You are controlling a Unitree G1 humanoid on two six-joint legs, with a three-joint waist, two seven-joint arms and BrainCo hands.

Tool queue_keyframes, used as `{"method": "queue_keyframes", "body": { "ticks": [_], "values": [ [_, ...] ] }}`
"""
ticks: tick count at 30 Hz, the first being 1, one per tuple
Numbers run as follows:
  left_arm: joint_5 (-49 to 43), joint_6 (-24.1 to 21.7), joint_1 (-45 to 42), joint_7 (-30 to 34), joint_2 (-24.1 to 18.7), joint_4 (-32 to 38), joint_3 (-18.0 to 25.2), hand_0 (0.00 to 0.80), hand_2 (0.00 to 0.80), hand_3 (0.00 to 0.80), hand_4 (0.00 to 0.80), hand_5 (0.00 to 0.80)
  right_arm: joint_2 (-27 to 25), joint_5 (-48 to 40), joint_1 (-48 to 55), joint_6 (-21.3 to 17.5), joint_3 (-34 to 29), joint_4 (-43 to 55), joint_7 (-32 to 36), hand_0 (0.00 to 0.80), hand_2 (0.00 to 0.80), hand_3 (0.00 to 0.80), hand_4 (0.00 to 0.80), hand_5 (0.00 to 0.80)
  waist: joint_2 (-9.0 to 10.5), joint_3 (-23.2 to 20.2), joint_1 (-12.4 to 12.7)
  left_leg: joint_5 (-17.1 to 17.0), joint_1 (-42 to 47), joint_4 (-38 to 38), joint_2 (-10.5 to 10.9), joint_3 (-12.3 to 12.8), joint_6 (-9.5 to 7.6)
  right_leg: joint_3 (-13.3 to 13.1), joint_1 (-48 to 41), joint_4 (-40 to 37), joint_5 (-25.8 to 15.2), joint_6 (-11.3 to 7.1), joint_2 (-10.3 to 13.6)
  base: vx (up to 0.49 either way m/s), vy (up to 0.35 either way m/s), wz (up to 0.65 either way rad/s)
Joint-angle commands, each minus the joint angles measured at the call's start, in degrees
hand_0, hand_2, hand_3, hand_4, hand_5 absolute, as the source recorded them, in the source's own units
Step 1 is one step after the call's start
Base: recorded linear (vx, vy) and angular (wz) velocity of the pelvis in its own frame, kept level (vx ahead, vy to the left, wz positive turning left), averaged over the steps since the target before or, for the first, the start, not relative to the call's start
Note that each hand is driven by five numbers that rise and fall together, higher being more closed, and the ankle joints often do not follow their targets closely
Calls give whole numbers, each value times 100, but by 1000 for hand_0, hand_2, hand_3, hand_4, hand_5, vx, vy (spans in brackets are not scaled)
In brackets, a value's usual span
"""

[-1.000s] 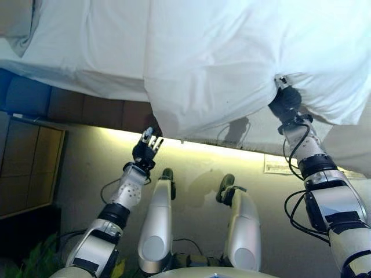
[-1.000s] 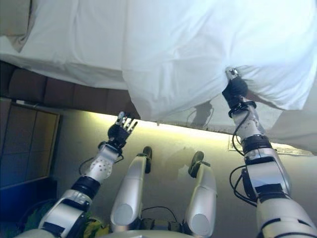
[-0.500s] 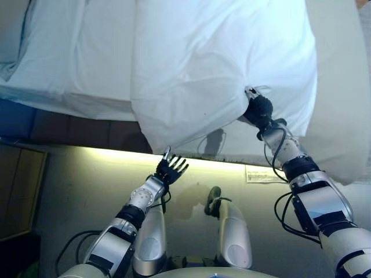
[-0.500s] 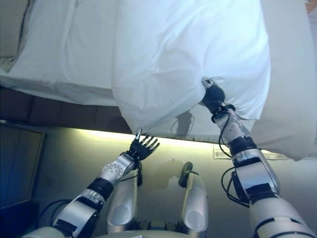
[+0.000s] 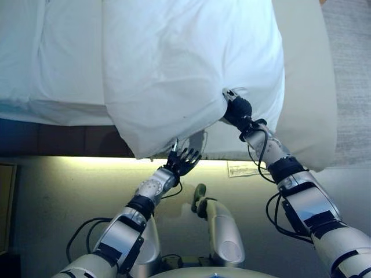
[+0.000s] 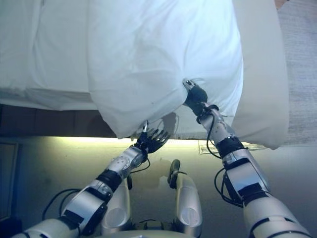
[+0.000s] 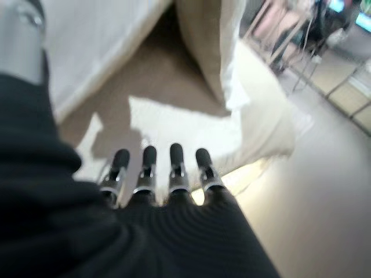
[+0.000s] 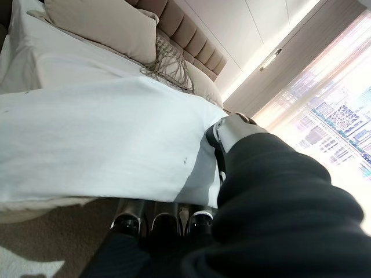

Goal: Make the bed neatly

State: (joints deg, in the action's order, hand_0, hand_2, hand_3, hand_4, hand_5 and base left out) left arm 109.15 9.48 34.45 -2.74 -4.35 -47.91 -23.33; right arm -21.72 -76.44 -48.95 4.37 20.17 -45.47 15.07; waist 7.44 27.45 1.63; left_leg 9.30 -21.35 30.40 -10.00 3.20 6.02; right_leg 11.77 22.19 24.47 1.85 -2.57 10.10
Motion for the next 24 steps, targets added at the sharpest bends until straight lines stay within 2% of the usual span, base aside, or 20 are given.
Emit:
{"method": "queue_keyframes", "body": {
  "ticks": [1,5,18,24],
  "values": [
    [264,-338,248,552,380,347,-162,0,0,0,0,0,68,-84,-84,-60,56,1102,456,800,800,800,800,800,186,-254,-90,-723,-106,-374,-153,-128,39,-84,-329,-203,-158,-344,230,37,5,-3],
    [375,-481,366,1023,478,481,-165,0,0,0,0,0,159,-11,37,-59,92,1199,485,800,800,800,800,800,219,-261,-139,-711,-57,-399,-180,-105,58,-86,-380,-259,-163,-341,208,40,-16,-10],
    [385,-1158,443,2217,807,777,270,0,0,0,0,0,280,39,251,-8,79,1330,522,800,800,800,800,800,328,-293,-166,-678,-34,-392,-244,-129,115,-39,-423,-238,-98,-326,184,1,-2,0],
    [385,-1606,401,2314,828,858,406,0,0,0,0,0,308,121,375,52,38,1273,511,800,800,800,800,800,319,-304,-141,-716,-17,-434,-250,-145,147,22,-447,-221,-72,-317,195,0,0,0]
  ]
}}
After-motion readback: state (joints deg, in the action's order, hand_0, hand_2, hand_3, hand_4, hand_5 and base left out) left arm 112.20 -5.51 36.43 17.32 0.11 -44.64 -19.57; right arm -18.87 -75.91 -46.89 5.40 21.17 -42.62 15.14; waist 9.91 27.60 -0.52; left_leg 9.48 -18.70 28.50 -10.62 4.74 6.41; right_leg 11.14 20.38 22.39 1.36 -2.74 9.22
